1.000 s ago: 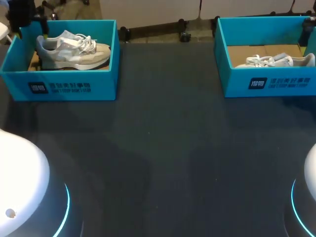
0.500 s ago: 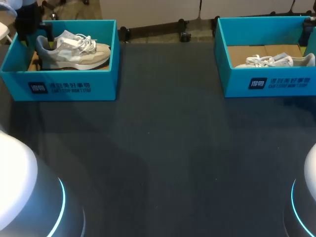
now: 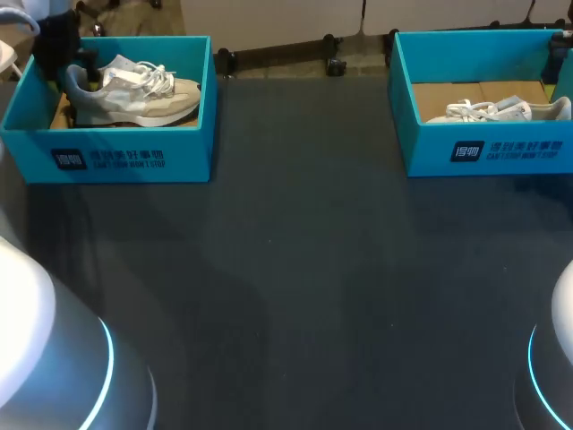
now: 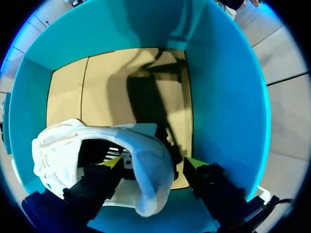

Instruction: Take the shoe out of the shoebox, open the shoe tongue, remove and reinsert the insole, then place the shoe into the shoebox

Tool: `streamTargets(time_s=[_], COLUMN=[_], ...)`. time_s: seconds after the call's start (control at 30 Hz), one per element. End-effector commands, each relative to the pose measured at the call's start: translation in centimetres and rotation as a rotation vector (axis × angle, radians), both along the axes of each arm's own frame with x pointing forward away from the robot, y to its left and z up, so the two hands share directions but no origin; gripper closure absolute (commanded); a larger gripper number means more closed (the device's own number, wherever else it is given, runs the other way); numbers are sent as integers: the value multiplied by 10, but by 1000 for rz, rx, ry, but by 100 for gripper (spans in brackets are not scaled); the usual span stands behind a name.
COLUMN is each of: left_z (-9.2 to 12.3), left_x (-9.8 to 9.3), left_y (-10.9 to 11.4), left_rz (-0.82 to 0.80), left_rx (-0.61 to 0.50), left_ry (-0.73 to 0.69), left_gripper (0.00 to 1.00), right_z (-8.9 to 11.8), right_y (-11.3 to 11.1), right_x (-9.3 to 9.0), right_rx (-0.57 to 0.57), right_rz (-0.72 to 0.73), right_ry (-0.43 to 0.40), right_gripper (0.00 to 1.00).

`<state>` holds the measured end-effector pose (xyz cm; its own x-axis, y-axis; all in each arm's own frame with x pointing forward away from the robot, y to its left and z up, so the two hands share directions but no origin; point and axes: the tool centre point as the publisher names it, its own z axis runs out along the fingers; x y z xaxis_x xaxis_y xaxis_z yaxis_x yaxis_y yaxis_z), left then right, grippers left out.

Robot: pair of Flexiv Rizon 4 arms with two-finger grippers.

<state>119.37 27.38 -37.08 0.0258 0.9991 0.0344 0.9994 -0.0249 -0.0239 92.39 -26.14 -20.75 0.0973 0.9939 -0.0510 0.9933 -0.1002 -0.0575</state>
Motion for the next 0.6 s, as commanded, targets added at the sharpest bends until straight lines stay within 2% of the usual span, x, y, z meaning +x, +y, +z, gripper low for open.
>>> streamTargets(time_s=[0.03, 0.13, 0.2, 0.23, 0.43, 0.53, 0.57, 0.6], left_z=[-5, -7, -10, -10, -14, -17, -18, -18], left_x=[8, 6, 5, 5, 5, 5, 5, 6], left_y=[3, 4, 4, 4, 4, 3, 3, 3], left_rz=[0, 1, 1, 2, 1, 0, 0, 0], left_rx=[-5, -3, -2, 1, 5, 15, 16, 18], left_ry=[33, 41, 44, 46, 53, 57, 58, 58], left_gripper=[26, 31, 40, 49, 55, 74, 89, 100], right_z=[0, 0, 0, 0, 0, 0, 0, 0], right_y=[0, 0, 0, 0, 0, 0, 0, 0], right_x=[0, 0, 0, 0, 0, 0, 0, 0], right_rx=[-2, -2, -2, -2, -2, -2, -2, -2], right_rz=[-1, -1, -1, -1, -1, -1, -1, -1], right_ry=[-1, -1, -1, -1, -1, -1, -1, -1], right_gripper=[0, 0, 0, 0, 0, 0, 0, 0])
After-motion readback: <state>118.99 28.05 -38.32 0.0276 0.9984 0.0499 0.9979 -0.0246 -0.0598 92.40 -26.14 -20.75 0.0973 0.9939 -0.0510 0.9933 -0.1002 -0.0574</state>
